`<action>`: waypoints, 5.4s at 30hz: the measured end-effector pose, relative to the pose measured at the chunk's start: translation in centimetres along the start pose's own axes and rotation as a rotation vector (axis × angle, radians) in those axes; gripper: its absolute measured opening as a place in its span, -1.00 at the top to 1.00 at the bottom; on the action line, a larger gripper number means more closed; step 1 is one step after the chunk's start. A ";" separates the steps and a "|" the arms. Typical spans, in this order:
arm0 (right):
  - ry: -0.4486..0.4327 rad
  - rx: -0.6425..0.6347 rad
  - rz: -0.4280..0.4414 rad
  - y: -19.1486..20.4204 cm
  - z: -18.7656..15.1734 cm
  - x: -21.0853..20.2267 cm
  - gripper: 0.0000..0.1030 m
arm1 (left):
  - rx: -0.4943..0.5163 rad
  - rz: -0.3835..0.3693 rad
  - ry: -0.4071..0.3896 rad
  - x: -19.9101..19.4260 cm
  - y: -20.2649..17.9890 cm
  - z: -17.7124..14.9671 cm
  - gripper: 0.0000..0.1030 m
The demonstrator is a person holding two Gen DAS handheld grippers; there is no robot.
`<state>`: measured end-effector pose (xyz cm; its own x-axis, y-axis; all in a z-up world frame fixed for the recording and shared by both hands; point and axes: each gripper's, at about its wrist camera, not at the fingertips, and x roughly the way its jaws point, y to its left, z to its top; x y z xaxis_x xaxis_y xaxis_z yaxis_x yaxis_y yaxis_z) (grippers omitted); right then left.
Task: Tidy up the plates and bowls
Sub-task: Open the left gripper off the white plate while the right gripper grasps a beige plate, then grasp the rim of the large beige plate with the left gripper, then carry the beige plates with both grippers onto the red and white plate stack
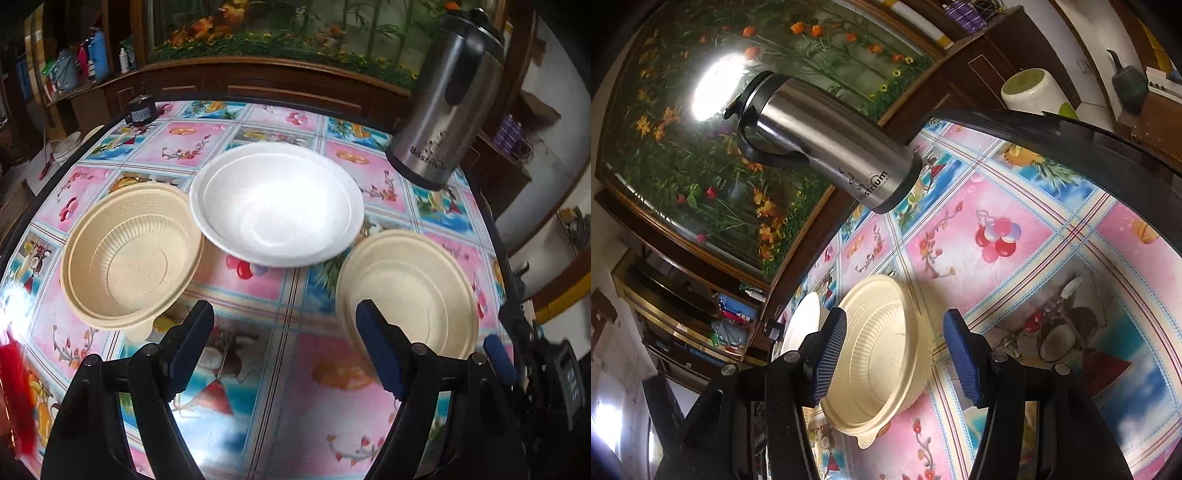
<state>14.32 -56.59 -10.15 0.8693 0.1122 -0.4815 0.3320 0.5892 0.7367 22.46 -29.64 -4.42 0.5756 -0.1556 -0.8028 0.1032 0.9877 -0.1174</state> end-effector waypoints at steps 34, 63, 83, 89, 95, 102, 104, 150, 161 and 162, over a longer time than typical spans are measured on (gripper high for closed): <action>-0.013 -0.096 -0.190 1.5 -2.6 1.7 -0.10 | 0.054 -0.052 0.069 4.8 -0.4 -1.1 -0.54; 0.028 -0.228 -0.261 3.3 -4.6 3.6 0.74 | 0.095 -0.133 0.091 4.5 -1.2 -1.3 0.75; 0.036 -0.255 -0.272 3.8 -5.0 3.8 0.74 | 0.120 -0.132 0.078 4.1 -0.5 -1.3 0.76; 0.046 -0.282 -0.290 4.5 -5.9 3.7 0.74 | 0.151 -0.120 0.071 3.7 0.1 -1.8 0.75; 0.063 -0.289 -0.295 5.2 -7.3 3.3 0.76 | 0.178 -0.116 0.075 3.0 1.7 -2.5 0.75; 0.071 -0.322 -0.286 6.2 -9.6 2.7 0.78 | 0.208 -0.095 0.059 1.6 3.7 -4.4 0.72; 0.080 -0.332 -0.284 6.4 -10.3 2.7 0.78 | 0.213 -0.087 0.053 1.1 4.1 -4.9 0.72; 0.221 -0.501 -0.086 18.3 -27.4 -2.9 0.81 | 0.118 0.043 -0.065 -12.2 22.4 -12.1 0.66; 0.319 -0.657 0.044 26.8 -34.9 -2.5 0.82 | -0.010 0.157 -0.167 -16.9 31.7 -13.1 0.66; 0.326 -0.673 0.050 27.3 -35.7 -2.4 0.82 | -0.032 0.162 -0.166 -17.1 32.9 -13.3 0.66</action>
<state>8.28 -12.23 -5.82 0.6899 0.3216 -0.6485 -0.0923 0.9276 0.3619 5.26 5.70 -2.35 0.7086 0.0076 -0.7056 -0.0257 0.9996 -0.0151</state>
